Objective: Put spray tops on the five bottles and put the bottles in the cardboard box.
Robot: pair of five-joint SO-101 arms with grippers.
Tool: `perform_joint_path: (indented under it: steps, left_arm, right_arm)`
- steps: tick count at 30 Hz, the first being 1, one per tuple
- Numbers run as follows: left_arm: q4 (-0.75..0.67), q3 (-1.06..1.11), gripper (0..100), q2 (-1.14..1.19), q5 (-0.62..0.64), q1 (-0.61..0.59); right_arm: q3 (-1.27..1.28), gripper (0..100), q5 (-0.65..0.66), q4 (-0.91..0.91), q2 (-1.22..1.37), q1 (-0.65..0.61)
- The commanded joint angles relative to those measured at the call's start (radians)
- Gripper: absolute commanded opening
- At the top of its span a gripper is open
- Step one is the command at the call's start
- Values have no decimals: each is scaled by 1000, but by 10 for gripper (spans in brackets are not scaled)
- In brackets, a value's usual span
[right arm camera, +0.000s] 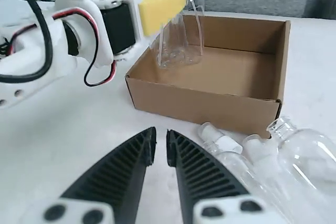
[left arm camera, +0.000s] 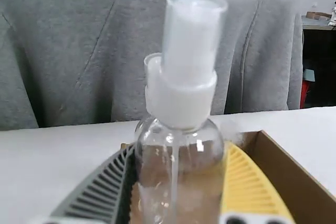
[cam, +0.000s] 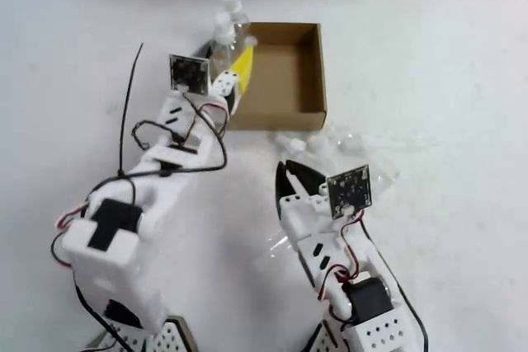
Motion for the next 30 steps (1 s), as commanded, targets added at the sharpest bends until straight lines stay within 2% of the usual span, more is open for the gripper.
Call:
perform_joint_path:
  steps: [1, 16, 26, 30]
  left_arm:
    - [-32, -114, 22, 65, -6, -16]
    - [-26, -265, 22, 245, -6, -48]
    - [-20, -282, 22, 268, -5, -48]
    - [28, -284, 24, 268, -5, -47]
  right_arm:
    - [2, 16, -6, 4, -4, 8]
    - [2, 16, -5, 5, -2, 8]
    - [2, 16, -5, 5, -2, 7]
    - [2, 16, -5, 5, -1, 7]
